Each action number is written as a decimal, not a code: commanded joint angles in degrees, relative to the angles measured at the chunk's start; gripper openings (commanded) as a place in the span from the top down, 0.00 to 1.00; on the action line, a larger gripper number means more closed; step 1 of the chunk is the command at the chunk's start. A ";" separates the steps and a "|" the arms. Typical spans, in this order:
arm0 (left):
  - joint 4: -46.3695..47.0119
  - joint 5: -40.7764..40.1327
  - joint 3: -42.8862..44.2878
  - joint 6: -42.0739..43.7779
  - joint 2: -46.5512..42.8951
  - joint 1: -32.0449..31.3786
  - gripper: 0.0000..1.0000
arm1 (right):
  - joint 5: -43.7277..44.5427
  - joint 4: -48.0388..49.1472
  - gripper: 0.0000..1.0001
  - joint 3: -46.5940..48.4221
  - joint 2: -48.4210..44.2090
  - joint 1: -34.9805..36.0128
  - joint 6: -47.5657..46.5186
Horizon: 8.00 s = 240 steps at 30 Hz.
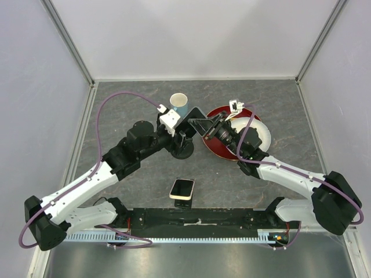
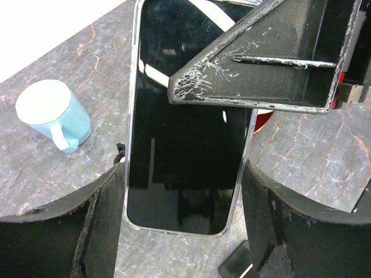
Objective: Place the phone on the phone stand
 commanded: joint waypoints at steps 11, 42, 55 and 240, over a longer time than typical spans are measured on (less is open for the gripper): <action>4.36 -0.88 1.65 0.31 -3.57 -0.87 0.32 | -0.52 3.18 1.00 -0.75 -4.06 -0.20 -5.97; 9.64 54.57 7.27 -17.98 12.42 12.40 0.57 | -26.80 51.26 1.00 -6.64 7.53 -12.51 17.40; 12.36 65.20 8.33 -21.58 18.04 12.23 0.66 | -25.22 51.26 1.00 -9.01 4.54 -12.51 13.10; 18.69 4.68 -6.96 -15.25 -18.95 24.18 0.98 | 0.95 -20.44 0.19 12.68 5.24 2.96 -22.85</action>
